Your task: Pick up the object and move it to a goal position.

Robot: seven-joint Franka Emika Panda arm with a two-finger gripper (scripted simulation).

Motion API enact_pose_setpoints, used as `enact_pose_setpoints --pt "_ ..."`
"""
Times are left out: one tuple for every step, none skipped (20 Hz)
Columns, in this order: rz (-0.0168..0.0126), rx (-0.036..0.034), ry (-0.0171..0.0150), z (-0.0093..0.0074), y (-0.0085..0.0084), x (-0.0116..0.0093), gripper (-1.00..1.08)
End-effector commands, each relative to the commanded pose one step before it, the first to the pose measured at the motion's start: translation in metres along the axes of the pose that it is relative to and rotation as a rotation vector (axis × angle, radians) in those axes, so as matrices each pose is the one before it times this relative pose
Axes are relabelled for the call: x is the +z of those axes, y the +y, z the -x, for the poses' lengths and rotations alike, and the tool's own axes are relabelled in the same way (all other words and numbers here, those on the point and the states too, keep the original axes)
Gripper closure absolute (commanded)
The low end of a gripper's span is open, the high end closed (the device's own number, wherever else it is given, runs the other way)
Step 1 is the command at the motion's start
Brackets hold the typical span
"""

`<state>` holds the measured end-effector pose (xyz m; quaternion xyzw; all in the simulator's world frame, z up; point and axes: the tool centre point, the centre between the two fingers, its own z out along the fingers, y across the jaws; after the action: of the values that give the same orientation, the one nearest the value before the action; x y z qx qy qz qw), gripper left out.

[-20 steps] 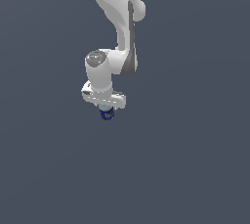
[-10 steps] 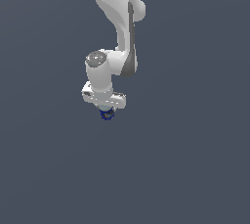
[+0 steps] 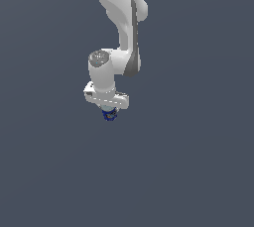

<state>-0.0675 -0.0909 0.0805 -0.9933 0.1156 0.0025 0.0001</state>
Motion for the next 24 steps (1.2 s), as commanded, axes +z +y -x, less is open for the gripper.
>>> enact_pose_setpoints --pt "-0.00059 -0.00064 0.00471 0.00073 -0.00493 -0.00903 1.08" --pt "0.00000 0.00000 0.00000 0.00123 -0.00245 -0.00385 1.08" --pt "0.00000 0.00000 0.00000 0.00138 -0.00274 -0.00432 1.08" --pt "0.00000 0.00000 0.00000 0.00153 -0.00305 -0.00480 1.08" --pt "0.00000 0.00000 0.00000 0.00168 -0.00335 -0.00530 1.08" --pt "0.00000 0.00000 0.00000 0.00184 -0.00367 -0.00580 1.08" --pt "0.00065 0.00020 0.00012 0.00200 -0.00395 -0.00635 1.08" --pt "0.00000 0.00000 0.00000 0.00215 -0.00430 -0.00684 1.08" --pt "0.00000 0.00000 0.00000 0.00230 -0.00460 -0.00734 1.08" --pt "0.00000 0.00000 0.00000 0.00244 -0.00489 -0.00781 1.08" --pt "0.00067 0.00008 0.00015 0.00258 -0.00520 -0.00829 1.08" --pt "0.00000 0.00000 0.00000 0.00269 -0.00540 -0.00868 1.08" --pt "0.00066 0.00008 0.00017 0.00282 -0.00569 -0.00912 1.08" --pt "0.00000 0.00000 0.00000 0.00290 -0.00586 -0.00947 1.08" --pt "0.00066 0.00008 0.00019 0.00303 -0.00616 -0.00989 1.08" --pt "0.00000 0.00000 0.00000 0.00311 -0.00630 -0.01023 1.08" --pt "0.00065 0.00008 0.00021 0.00320 -0.00655 -0.01053 1.08" --pt "0.00000 0.00000 0.00000 0.00317 -0.00648 -0.01054 1.08" --pt "0.00065 0.00007 0.00022 0.00320 -0.00660 -0.01059 1.08" --pt "0.00000 0.00000 0.00000 0.00315 -0.00650 -0.01056 1.08" --pt "0.00065 0.00004 0.00024 0.00319 -0.00663 -0.01058 1.08" --pt "0.00000 0.00000 0.00000 0.00310 -0.00645 -0.01047 1.08" --pt "0.00000 0.00000 0.00000 0.00306 -0.00641 -0.01038 1.08" --pt "0.00000 0.00000 0.00000 0.00303 -0.00638 -0.01031 1.08"
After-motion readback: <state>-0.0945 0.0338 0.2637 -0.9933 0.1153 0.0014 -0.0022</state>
